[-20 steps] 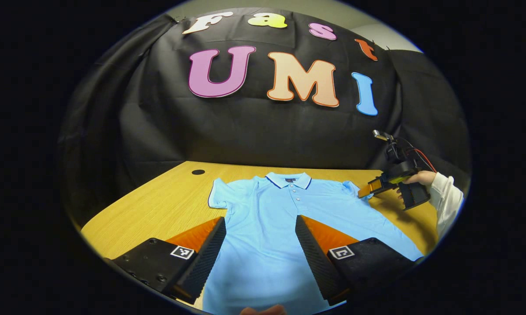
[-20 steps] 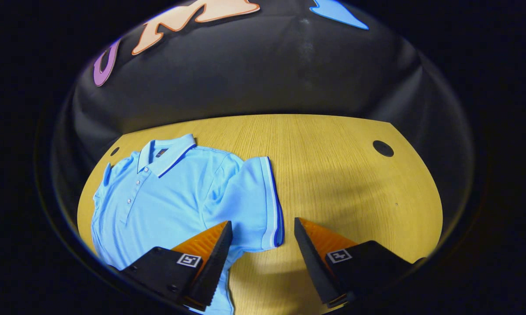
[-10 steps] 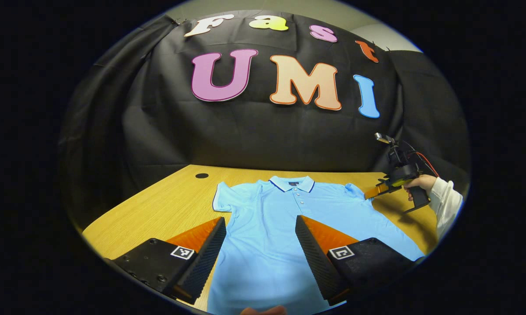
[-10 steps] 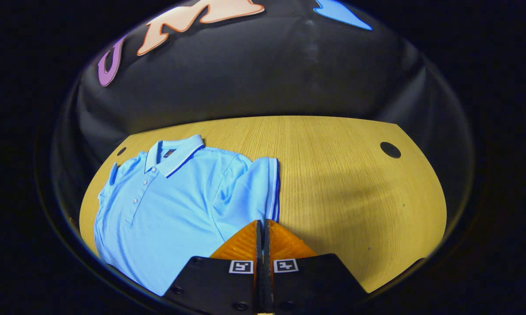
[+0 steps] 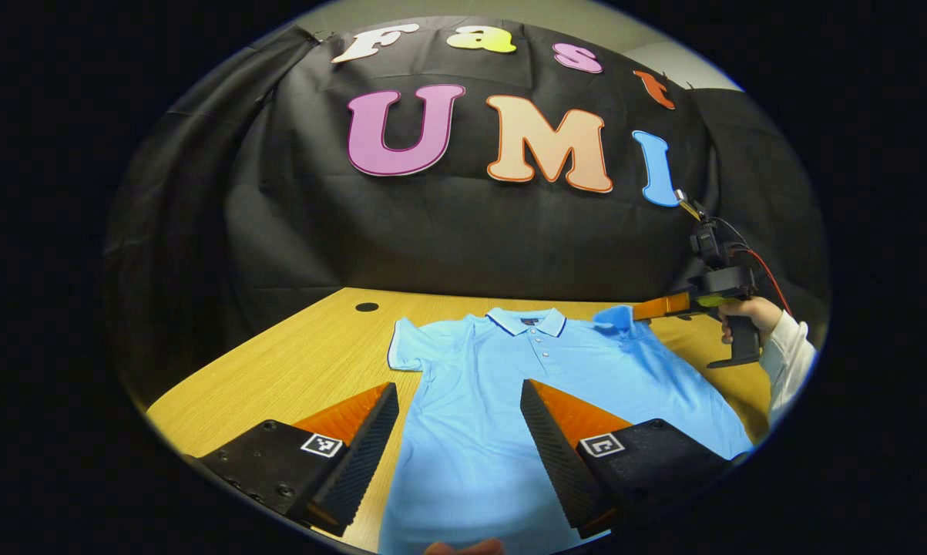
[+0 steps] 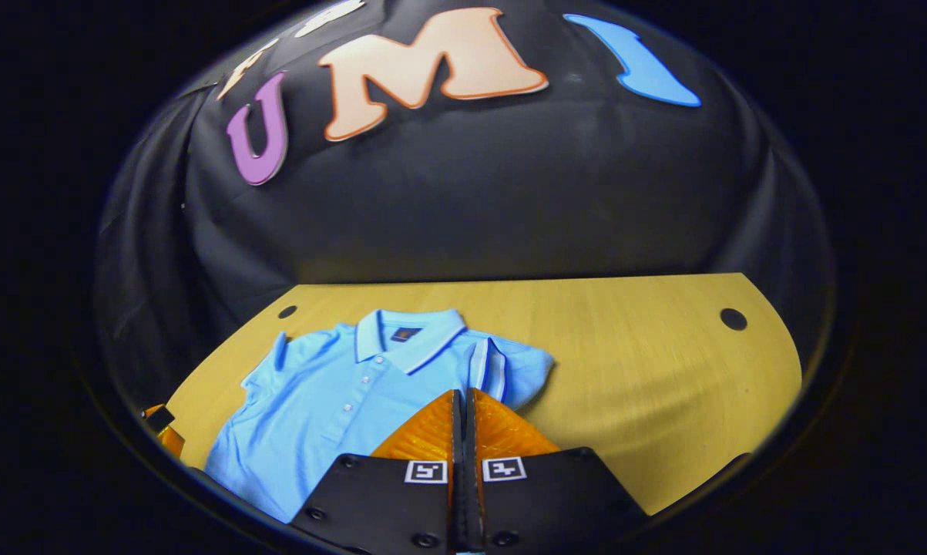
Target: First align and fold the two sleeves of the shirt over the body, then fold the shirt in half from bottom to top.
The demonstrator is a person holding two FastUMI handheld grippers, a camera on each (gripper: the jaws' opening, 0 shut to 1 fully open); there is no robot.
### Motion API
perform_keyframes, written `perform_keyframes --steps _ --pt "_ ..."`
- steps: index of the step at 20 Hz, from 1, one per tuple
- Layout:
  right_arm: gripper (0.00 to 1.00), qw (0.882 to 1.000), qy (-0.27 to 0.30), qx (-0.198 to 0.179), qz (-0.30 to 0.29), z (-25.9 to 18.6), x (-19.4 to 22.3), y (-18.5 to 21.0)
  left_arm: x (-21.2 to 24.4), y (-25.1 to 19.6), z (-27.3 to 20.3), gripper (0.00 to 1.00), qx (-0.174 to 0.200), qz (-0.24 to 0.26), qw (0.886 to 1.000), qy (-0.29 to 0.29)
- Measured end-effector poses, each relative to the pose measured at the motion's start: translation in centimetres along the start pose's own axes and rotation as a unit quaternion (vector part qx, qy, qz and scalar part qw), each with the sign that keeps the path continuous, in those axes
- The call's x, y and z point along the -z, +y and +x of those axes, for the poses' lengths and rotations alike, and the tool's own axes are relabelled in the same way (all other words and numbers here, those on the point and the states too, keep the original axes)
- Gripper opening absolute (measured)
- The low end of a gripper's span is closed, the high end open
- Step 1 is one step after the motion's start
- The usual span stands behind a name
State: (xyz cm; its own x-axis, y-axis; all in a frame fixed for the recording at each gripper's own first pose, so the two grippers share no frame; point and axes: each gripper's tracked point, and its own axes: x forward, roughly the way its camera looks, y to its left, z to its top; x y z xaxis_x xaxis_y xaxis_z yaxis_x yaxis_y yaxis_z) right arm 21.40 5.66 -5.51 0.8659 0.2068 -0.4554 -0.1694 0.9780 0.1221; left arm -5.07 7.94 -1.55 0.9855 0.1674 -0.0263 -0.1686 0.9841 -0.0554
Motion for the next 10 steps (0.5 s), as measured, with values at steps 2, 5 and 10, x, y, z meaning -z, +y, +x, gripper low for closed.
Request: perform_keyframes --steps 2,5,10 --pt "0.02 0.999 0.024 -0.037 -0.015 -0.1 2.0 3.4 0.2 0.1 -0.1 0.95 0.001 -0.007 1.0 0.002" --pt "0.02 0.994 0.062 -0.075 -0.043 -0.2 4.9 6.7 -0.1 0.5 -0.1 0.95 0.002 -0.021 1.0 -0.001" --pt "0.15 0.986 0.107 -0.117 -0.059 -1.7 8.0 9.7 -0.8 1.9 1.0 0.95 0.006 -0.049 0.999 0.001"
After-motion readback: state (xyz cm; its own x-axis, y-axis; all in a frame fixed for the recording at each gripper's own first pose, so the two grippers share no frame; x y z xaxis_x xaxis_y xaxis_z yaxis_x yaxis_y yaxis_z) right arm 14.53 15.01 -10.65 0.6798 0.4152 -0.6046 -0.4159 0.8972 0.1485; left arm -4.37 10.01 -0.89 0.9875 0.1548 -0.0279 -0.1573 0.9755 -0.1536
